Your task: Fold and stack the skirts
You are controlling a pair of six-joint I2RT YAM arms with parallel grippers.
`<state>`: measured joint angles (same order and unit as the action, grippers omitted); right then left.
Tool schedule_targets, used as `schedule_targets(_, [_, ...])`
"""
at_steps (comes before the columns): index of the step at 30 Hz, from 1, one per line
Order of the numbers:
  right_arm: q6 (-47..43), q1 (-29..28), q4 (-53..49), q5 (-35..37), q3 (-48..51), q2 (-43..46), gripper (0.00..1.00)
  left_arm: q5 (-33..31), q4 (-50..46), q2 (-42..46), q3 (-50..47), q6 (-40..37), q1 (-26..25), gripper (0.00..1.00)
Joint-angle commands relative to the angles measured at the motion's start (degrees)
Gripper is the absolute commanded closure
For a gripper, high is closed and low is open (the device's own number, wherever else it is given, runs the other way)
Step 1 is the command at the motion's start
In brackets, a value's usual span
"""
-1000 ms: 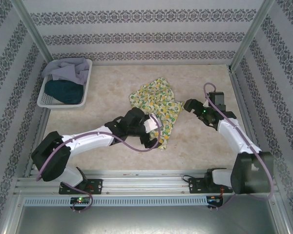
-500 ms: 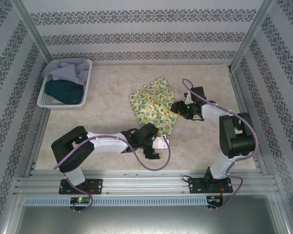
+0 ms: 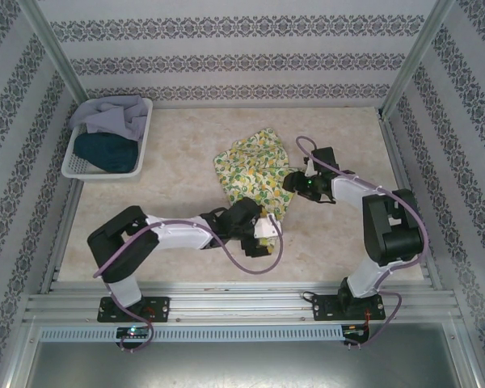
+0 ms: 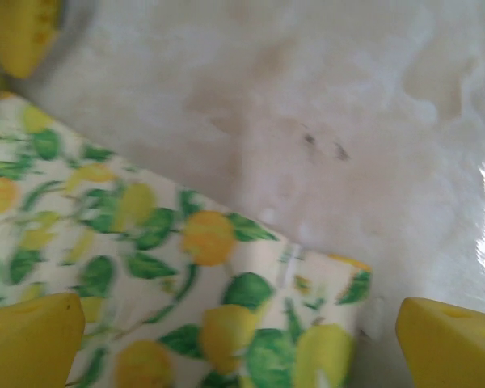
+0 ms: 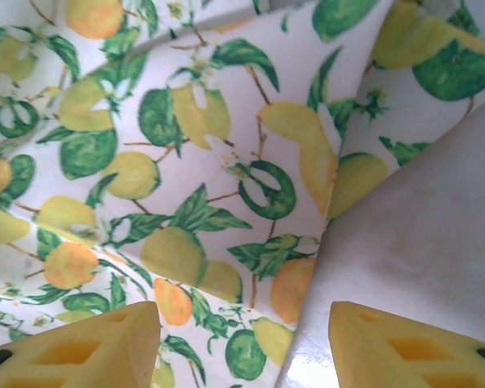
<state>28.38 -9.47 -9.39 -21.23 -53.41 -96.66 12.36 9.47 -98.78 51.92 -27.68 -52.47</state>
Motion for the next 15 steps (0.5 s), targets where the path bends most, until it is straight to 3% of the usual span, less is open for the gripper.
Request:
schedule_targets(1, [1.46,0.49,3.47,-4.74,2.33,0.34,0.41,3.37,-0.63,2.74,4.21,5.46,2.77,0.0])
schedule_targets(5, [6.88,0.16,9.16,-5.62,3.51,-2.96,0.4,5.77,4.84,1.15,4.18,3.34,6.75,0.0])
schedule_targets(9, [10.82,0.07,15.48,-7.42,5.2,-4.6,0.39,8.31,3.48,-2.26,8.1,0.76,10.37,0.0])
schedule_targets(15, [14.38,0.0,29.8,-13.29,9.12,-4.74,0.47,12.82,4.37,-5.63,12.04,-1.78,15.75,0.0])
